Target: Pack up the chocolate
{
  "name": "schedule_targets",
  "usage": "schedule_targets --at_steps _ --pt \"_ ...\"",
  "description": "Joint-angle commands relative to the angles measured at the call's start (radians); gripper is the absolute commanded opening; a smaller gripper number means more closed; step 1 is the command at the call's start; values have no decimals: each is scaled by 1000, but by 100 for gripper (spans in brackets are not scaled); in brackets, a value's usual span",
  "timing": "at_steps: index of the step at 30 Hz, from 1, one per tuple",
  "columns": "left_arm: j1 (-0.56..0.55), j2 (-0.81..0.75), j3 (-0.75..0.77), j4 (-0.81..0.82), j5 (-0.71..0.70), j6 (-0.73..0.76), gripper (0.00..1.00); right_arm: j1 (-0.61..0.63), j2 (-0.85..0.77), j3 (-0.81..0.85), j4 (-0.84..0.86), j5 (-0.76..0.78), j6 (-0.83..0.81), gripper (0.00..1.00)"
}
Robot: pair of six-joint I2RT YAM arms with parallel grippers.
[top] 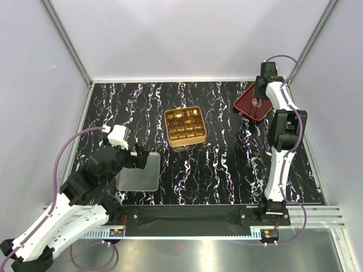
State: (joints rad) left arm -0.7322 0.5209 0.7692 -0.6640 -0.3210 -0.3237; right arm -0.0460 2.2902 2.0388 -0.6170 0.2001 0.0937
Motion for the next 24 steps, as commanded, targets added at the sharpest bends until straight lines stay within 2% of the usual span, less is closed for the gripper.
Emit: schedule_targets --at_steps 1,9,13,20,24 --pt "-6 4 -2 24 -7 -3 99 3 17 54 6 27 -8 48" --pt "-6 10 -2 24 -7 -3 99 3 49 83 3 35 -11 48" --pt "-7 16 -1 24 -6 -3 99 3 43 92 -23 38 -14 41" --pt "-6 14 -1 23 -7 -3 99 5 -118 49 -141 6 40 31" --pt "-6 5 1 26 -6 -3 99 27 -247 -66 -179 -47 87 27"
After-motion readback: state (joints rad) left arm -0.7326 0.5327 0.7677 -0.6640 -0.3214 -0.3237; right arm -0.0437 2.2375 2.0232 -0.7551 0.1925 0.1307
